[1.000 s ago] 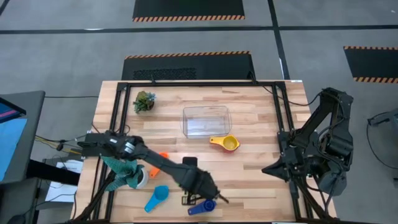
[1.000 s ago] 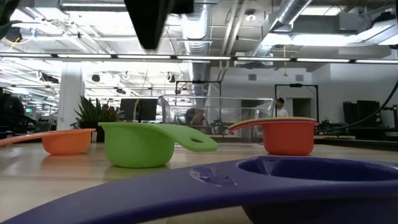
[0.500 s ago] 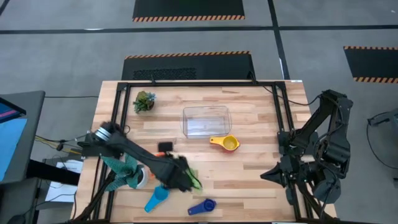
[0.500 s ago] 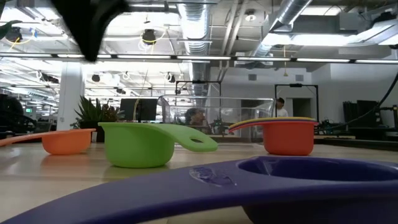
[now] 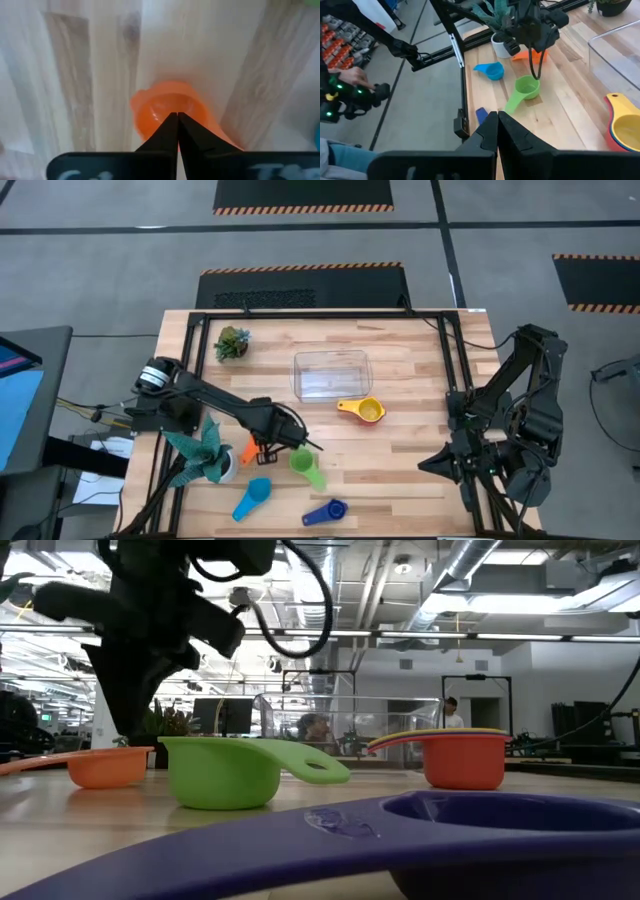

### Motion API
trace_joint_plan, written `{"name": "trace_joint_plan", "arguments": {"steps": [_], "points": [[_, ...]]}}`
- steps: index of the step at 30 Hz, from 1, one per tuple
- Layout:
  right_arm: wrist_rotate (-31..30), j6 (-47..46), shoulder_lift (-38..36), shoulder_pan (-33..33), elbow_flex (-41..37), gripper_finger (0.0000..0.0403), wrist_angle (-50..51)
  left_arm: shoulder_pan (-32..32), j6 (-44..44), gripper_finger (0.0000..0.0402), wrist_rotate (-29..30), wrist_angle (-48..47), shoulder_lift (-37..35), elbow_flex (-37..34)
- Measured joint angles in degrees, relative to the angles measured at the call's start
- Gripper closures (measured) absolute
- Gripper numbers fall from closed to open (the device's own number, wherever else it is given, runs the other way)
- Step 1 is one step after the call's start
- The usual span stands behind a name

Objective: Nest measuring cups in basket
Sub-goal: Adjust the measuring cup on table

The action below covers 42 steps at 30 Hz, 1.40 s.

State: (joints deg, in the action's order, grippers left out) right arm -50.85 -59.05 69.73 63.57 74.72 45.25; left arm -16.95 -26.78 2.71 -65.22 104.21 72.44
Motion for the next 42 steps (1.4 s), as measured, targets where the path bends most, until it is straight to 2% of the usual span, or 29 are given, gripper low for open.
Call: {"name": "trace_joint_plan", "arguments": {"steps": [12, 14, 16, 20, 22, 24, 27, 31, 35, 42], "points": [[0.02, 0.0, -0.02, 0.15, 0.0, 0.0376, -1.86, 0.57, 2.94, 0.0401, -1.93, -0.41, 3.61, -0.54], [0.02, 0.02, -0.02, 0.15, -0.02, 0.0376, -2.16, 0.66, 3.37, 0.0401, -1.8, 1.09, 4.05, -0.63], [0.0, 0.06, -0.02, 0.15, -0.02, 0.0376, -2.15, 1.07, 3.8, 0.0402, -1.15, 7.09, 4.57, -0.38], [-0.02, 0.61, -0.02, -0.06, -0.02, 0.0376, -2.1, 1.75, 2.24, 0.0401, 3.6, 21.54, 4.73, 3.73], [0.0, 0.61, -0.02, -0.5, -0.02, 0.0376, -2.04, 1.48, 2.35, 0.0401, 8.52, 20.81, 4.69, 8.45], [-0.01, 0.61, -0.02, -0.79, -0.02, 0.0376, -2.05, 0.8, 3.71, 0.0401, 10.35, 15.4, 4.62, 13.56], [0.0, 0.61, -0.02, -0.81, -0.02, 0.0376, -1.99, -0.82, 3.33, 0.0401, 6.36, 5.35, 4.4, 18.29], [0.11, 0.61, -0.02, -0.33, -0.02, 0.0376, -1.98, -4.27, 0.42, 0.0401, -0.75, -6.79, 4.45, 18.38], [0.15, 0.9, -0.02, 0.44, -0.02, 0.0376, -1.84, -9.44, -1.6, 0.0401, -8.87, -6.63, 4.6, 15.75], [0.18, 1.03, -0.02, 0.55, -0.02, 0.0376, -0.66, -16.41, -11.4, 0.0401, -14.05, 1.89, 5.05, 14.52]]}}
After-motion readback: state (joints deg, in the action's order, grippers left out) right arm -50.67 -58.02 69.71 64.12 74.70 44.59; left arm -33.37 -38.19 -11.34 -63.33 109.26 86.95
